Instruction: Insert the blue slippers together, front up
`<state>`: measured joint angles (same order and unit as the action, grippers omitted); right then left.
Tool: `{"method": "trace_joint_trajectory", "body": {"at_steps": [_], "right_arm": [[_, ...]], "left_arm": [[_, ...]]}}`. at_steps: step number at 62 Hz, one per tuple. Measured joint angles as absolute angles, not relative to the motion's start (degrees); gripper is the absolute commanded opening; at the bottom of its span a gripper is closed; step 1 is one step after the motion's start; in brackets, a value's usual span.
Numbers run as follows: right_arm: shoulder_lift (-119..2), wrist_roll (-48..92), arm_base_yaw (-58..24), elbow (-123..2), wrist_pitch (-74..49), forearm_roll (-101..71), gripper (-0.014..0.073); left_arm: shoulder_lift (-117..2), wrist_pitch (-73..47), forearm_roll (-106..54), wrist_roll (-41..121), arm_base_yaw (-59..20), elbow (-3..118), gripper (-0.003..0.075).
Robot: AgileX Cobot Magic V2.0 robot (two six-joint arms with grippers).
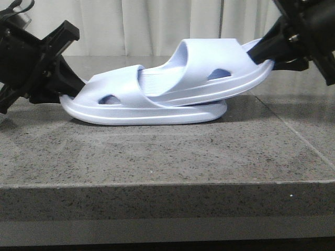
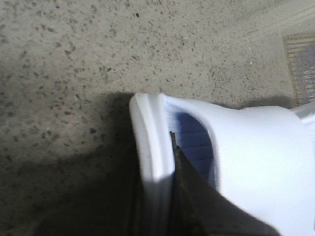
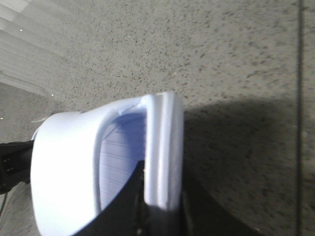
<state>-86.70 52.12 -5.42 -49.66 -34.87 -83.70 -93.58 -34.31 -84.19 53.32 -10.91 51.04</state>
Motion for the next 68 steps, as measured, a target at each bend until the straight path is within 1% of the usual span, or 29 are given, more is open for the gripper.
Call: {"method": "trace_joint_trajectory", "body": {"at_steps": [7, 14, 27, 32, 37, 40, 41, 44, 45, 52, 57, 68], "right_arm": [[-86.95, 52.25, -11.50, -49.66, -26.90, -85.75, -0.0117], [-88.00, 52.50, -14.97, -49.66, -21.34, -87.47, -0.0117], [-88.58, 52.62, -16.47, -49.66, -18.36, -88.27, -0.0116], [-88.58, 52.73, -16.57, -49.66, -18.11, -88.30, -0.0095], [-88.58, 52.73, -16.57, -49.66, -17.84, -88.30, -0.0026], [-88.58, 52.73, -16.46, -49.66, -17.84, -88.16, 0.0054], [-88.58, 52.73, -16.23, -49.66, -18.05, -88.05, 0.0065], [-88.32, 52.73, -15.69, -49.66, -18.75, -87.49, 0.0134], [-88.16, 52.73, -15.41, -49.66, -19.18, -87.21, 0.0168], [-86.75, 52.73, -12.63, -49.66, -23.55, -84.73, 0.0282], [-85.56, 52.73, -9.76, -49.66, -27.64, -82.02, 0.0320], [-82.38, 52.73, -1.14, -49.50, -35.69, -77.32, 0.0323]], "left_arm": [[-93.58, -33.34, -83.81, 53.32, -10.91, 50.95, -0.0020], [-93.58, -32.75, -83.58, 53.32, -10.91, 50.95, -0.0020], [-93.58, -32.39, -83.55, 53.32, -10.91, 50.95, -0.0020], [-93.58, -32.39, -83.55, 53.32, -10.91, 50.95, -0.0020], [-93.58, -32.39, -83.55, 53.32, -10.91, 50.95, -0.0020], [-93.58, -32.39, -83.55, 53.32, -10.91, 50.95, -0.0020], [-93.58, -32.39, -83.55, 53.32, -10.91, 50.95, -0.0020], [-93.58, -32.39, -83.55, 53.32, -10.91, 50.95, -0.0020], [-93.58, -32.39, -83.55, 53.32, -10.91, 50.95, -0.0020], [-93.58, -32.51, -83.78, 53.32, -10.91, 50.95, -0.0020], [-93.58, -32.96, -84.20, 53.32, -10.91, 50.95, -0.0020], [-93.58, -33.25, -84.45, 53.32, -10.91, 50.95, -0.0020]]}}
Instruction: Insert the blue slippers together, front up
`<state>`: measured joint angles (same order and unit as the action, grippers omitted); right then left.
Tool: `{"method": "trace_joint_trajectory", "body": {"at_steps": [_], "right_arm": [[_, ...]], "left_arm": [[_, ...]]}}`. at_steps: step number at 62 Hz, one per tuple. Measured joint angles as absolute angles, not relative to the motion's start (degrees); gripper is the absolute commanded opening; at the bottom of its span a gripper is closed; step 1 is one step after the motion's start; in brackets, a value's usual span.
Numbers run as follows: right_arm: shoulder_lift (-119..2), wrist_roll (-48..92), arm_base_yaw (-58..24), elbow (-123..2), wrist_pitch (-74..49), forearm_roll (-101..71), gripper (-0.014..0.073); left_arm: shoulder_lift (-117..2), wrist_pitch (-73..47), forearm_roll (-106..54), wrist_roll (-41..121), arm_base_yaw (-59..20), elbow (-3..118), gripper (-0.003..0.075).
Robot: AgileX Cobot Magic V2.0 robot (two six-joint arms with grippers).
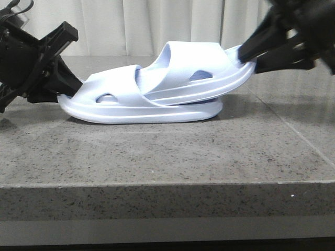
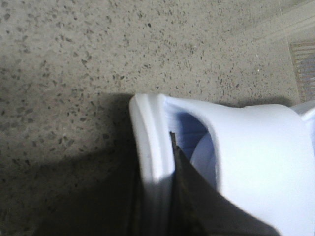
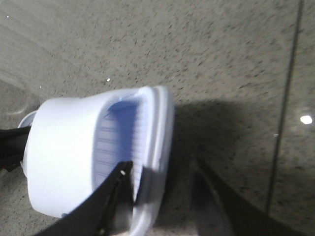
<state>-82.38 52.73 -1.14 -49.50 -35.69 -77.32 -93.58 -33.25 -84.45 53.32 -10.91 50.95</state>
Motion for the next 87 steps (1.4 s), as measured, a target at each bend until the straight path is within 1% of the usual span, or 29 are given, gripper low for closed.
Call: {"method": "trace_joint_trajectory", "body": {"at_steps": [10, 17, 24, 41, 45, 52, 53, 57, 59, 61, 67, 75, 81, 87], "right_arm": [[-80.19, 52.73, 7.85, -49.50, -41.26, -76.04, 0.0323], [-79.53, 52.73, 11.92, -49.50, -44.26, -75.35, 0.0323], [-79.53, 52.73, 13.33, -49.50, -45.45, -74.72, 0.0323], [-79.53, 52.73, 13.31, -49.35, -46.29, -74.26, 0.0323], [-79.53, 52.73, 13.31, -49.37, -46.52, -74.26, 0.0323], [-79.53, 52.73, 13.31, -49.37, -46.73, -74.26, 0.0323], [-79.53, 52.73, 13.31, -49.37, -46.73, -74.26, 0.0323], [-79.53, 52.73, 13.31, -49.37, -46.73, -74.05, 0.0323], [-79.53, 52.73, 13.31, -49.37, -46.73, -73.75, 0.0323], [-79.53, 52.73, 13.31, -49.37, -46.73, -73.31, 0.0323], [-79.13, 52.73, 13.31, -49.37, -46.98, -70.93, 0.0323], [-76.51, 52.14, 13.31, -49.37, -47.32, -66.68, 0.0323], [-73.37, 49.70, 13.31, -49.51, -47.69, -63.30, 0.0317], [-69.69, 45.91, 13.16, -50.79, -48.52, -58.15, 0.0297]], "left_arm": [[-93.58, -33.25, -84.49, 53.32, -10.91, 50.95, -0.0020], [-93.58, -33.35, -84.49, 53.32, -10.91, 50.95, -0.0020], [-93.58, -33.63, -84.93, 53.32, -10.91, 50.95, -0.0020], [-93.58, -32.92, -86.14, 53.32, -13.17, 50.95, -0.0014], [-93.58, -32.92, -86.14, 53.32, -13.27, 50.95, 0.0033], [-93.58, -32.81, -86.14, 53.32, -13.27, 50.95, 0.0214], [-93.58, -32.81, -86.02, 53.32, -13.27, 50.95, 0.0255], [-93.58, -32.81, -85.67, 53.32, -13.27, 50.95, 0.0363], [-93.58, -32.81, -85.56, 53.32, -13.27, 50.95, 0.0405], [-93.58, -32.92, -85.41, 53.42, -13.27, 50.95, 0.0428], [-92.98, -33.67, -83.48, 53.42, -13.17, 51.43, 0.0442], [-91.03, -34.33, -75.50, 49.45, -11.57, 52.35, 0.0442], [-88.08, -34.33, -65.13, 42.79, -10.25, 53.50, 0.0442], [-84.44, -35.05, -50.40, 33.65, -9.02, 55.40, 0.0442]]}}
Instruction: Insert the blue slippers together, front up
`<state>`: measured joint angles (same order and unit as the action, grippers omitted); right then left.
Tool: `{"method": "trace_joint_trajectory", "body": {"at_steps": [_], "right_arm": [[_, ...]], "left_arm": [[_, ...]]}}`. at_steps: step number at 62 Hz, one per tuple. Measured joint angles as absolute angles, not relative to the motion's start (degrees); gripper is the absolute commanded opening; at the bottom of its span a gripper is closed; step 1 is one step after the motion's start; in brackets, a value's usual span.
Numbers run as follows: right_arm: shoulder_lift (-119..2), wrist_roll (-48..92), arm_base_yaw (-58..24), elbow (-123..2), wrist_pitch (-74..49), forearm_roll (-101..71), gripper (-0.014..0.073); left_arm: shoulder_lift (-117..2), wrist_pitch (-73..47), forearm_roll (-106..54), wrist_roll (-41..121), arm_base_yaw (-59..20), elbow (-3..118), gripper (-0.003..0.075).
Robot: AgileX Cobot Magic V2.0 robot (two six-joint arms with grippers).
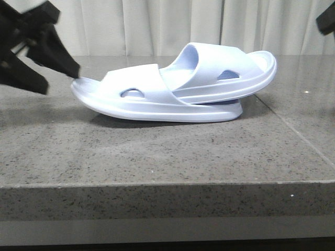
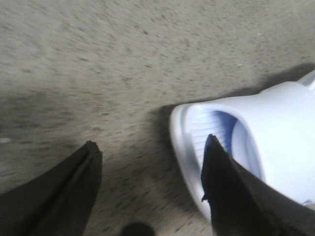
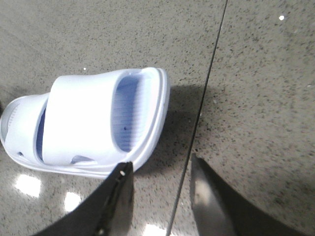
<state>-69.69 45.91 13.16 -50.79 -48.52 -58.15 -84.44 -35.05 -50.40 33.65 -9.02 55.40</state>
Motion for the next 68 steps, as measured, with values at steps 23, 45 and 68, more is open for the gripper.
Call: {"method": "trace_joint_trajectory", "body": {"at_steps": [23, 45, 68], "right_arm": [[-57.43, 26.49, -0.07, -54.59, -50.34, -31.92, 0.0292], [-46.56, 5.41, -3.93, -52.64, -60.25, -8.43, 0.0292], [-31.20, 4.17, -3.93, -45.46, -60.36, -8.27, 0.0292]], "left_arm": [[-67.77, -46.24, -6.46, 3.08, -8.58, 60.03, 0.0442], [-50.57, -54.79, 4.14, -3.33, -8.58, 50.90, 0.0441], [-32.52, -49.36, 4.26, -4.01, -8.58, 43.26, 0.0440]]}}
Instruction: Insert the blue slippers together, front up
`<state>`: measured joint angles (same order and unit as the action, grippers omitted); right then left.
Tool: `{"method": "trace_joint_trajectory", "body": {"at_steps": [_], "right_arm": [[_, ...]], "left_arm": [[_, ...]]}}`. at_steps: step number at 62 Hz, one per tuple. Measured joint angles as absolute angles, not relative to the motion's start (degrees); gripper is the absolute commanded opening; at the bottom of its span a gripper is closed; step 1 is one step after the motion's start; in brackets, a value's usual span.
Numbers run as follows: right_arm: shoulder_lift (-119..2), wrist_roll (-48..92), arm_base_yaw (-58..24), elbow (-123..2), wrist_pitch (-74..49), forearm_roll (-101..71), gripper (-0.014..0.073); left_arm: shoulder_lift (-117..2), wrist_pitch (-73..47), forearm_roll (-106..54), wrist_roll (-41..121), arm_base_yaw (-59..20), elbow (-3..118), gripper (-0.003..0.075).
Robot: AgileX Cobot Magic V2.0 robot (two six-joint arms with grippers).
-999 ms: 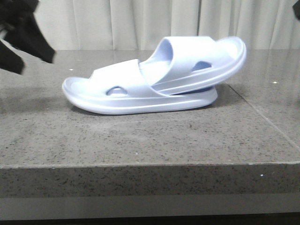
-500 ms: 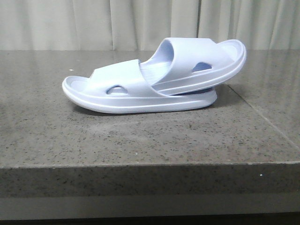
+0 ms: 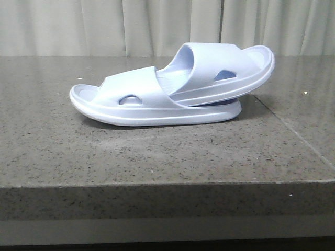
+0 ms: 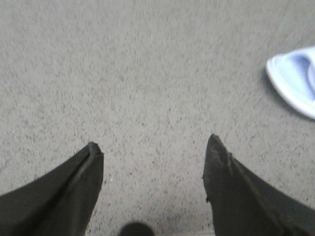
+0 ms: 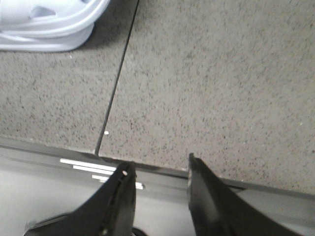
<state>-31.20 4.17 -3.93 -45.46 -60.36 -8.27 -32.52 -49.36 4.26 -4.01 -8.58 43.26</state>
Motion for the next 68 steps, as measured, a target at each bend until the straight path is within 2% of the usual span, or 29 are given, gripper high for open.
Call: {"method": "trace_joint_trajectory", "body": {"at_steps": [8, 12, 27, 31, 34, 68], "right_arm": [[-28.32, 4.06, -3.93, -45.08, -59.35, -8.27, 0.0281], [-27.67, 4.06, -3.93, -45.03, -59.20, -8.27, 0.0241], [-27.26, 4.06, -3.93, -44.89, -58.98, -8.27, -0.0070], [-27.26, 3.92, -3.93, -44.80, -58.99, -8.27, -0.0125], [-27.26, 3.92, -3.93, -44.80, -58.87, -8.27, -0.0114], [-27.26, 3.92, -3.93, -44.80, -58.78, -8.27, -0.0118]], "left_arm": [[-31.10, -47.56, 4.14, -4.10, -8.58, 42.25, 0.0433], [-31.06, -47.14, 4.00, -4.10, -8.58, 41.87, 0.0395], [-31.06, -46.04, 3.34, -4.10, -8.58, 41.89, 0.0096], [-31.06, -45.58, 2.95, -4.10, -8.58, 41.89, 0.0027], [-31.06, -45.12, 2.78, -4.10, -8.58, 41.75, -0.0017], [-31.06, -44.19, 2.77, -4.10, -8.58, 41.48, -0.0020]]}}
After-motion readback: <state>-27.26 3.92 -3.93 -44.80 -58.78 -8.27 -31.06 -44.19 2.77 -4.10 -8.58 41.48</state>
